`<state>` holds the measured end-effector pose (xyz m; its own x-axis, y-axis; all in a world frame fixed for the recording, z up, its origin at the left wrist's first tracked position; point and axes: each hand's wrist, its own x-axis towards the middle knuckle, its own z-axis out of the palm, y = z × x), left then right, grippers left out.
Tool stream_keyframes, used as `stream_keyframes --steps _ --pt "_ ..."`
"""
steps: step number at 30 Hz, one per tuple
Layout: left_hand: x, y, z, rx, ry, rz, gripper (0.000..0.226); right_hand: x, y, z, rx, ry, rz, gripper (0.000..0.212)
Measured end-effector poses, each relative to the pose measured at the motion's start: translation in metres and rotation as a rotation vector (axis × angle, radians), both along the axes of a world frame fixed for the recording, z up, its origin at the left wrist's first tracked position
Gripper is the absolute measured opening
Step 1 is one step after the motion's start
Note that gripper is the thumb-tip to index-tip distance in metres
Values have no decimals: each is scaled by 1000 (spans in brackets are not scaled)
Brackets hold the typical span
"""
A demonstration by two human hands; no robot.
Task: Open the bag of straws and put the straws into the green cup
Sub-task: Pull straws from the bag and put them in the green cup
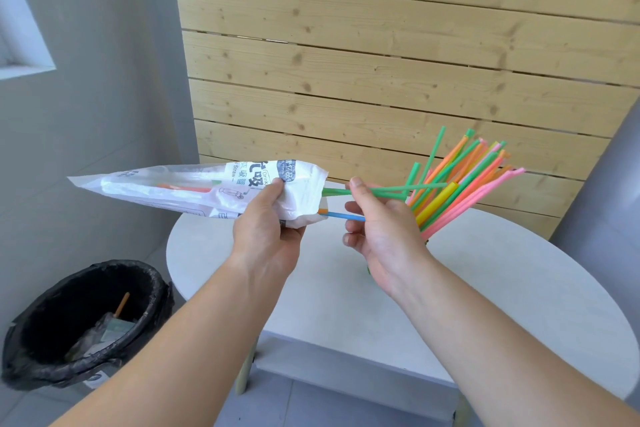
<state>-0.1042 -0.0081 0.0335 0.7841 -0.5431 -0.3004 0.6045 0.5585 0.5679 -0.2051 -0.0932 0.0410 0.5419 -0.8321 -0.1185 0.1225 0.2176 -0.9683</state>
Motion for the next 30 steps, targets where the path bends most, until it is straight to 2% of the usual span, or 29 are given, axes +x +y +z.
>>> stream_keyframes --steps 5,12,22,30 --pt "-4 1 1 -4 -30 -5 33 -1 5 3 73 -142 85 8" --pt "-1 4 8 -77 -32 9 6 -14 -11 15 58 -277 76 12" --pt "4 3 5 -66 50 6 7 -52 -53 51 -276 -174 43 8" --pt "10 3 1 -23 78 60 1 -86 -85 82 -462 -62 -62 12"
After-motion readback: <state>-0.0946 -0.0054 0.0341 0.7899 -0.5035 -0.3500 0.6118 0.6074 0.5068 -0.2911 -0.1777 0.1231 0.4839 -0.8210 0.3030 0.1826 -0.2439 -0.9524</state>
